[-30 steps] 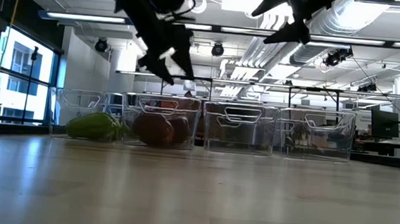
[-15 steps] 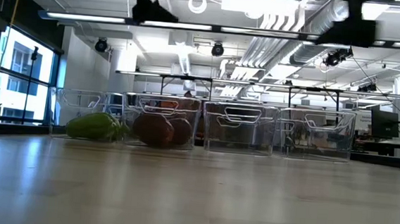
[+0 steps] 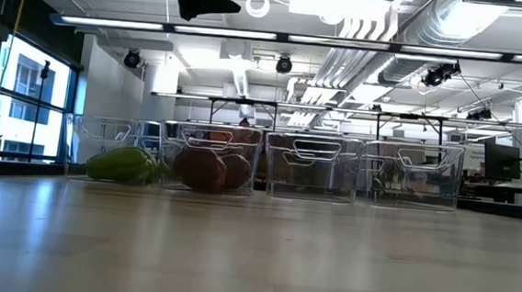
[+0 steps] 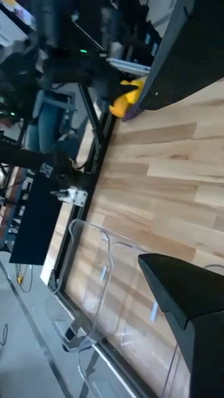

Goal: Sort produce into baskets
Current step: Put the eggplant into the right transparent bin

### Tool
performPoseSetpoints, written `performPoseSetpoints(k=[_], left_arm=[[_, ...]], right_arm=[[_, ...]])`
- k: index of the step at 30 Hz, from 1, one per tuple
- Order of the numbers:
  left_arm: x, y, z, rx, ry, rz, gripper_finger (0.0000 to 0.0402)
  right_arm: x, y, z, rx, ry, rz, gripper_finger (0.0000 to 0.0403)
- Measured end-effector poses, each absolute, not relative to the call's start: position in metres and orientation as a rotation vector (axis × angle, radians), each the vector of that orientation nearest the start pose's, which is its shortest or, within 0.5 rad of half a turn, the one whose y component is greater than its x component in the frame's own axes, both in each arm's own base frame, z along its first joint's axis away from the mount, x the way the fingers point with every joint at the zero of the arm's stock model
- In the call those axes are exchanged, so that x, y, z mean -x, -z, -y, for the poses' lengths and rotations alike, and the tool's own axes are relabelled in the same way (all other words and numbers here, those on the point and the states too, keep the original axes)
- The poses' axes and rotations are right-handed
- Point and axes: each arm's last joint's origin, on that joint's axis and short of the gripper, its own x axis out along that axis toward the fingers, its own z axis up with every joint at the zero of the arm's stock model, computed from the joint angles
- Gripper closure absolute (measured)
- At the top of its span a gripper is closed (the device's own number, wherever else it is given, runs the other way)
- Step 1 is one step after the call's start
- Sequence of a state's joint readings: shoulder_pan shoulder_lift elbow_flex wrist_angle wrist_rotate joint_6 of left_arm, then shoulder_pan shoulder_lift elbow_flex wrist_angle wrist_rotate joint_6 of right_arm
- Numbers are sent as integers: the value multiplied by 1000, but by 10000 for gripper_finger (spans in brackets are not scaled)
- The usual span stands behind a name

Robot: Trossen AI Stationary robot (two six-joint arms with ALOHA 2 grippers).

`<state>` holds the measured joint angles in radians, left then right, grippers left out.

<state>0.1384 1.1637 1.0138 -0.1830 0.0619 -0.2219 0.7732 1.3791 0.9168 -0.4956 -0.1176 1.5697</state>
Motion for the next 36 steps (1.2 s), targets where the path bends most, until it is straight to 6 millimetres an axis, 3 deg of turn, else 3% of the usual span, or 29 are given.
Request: performPoseSetpoints(k=[8, 14, 27, 36], left_arm=[[-256, -337, -34, 264, -114, -323, 16], [-256, -337, -34, 265, -114, -325, 16], [-256, -337, -34, 265, -114, -326, 16], [-256, -337, -34, 264, -114, -325, 16]], right_arm=[[-196, -182, -231, -780, 43, -1459, 9], [-199, -160, -238, -720, 54, -1537, 9], [-202, -158, -232, -678, 103, -1504, 9], [-228, -172, -221, -508, 156, -1345, 8]])
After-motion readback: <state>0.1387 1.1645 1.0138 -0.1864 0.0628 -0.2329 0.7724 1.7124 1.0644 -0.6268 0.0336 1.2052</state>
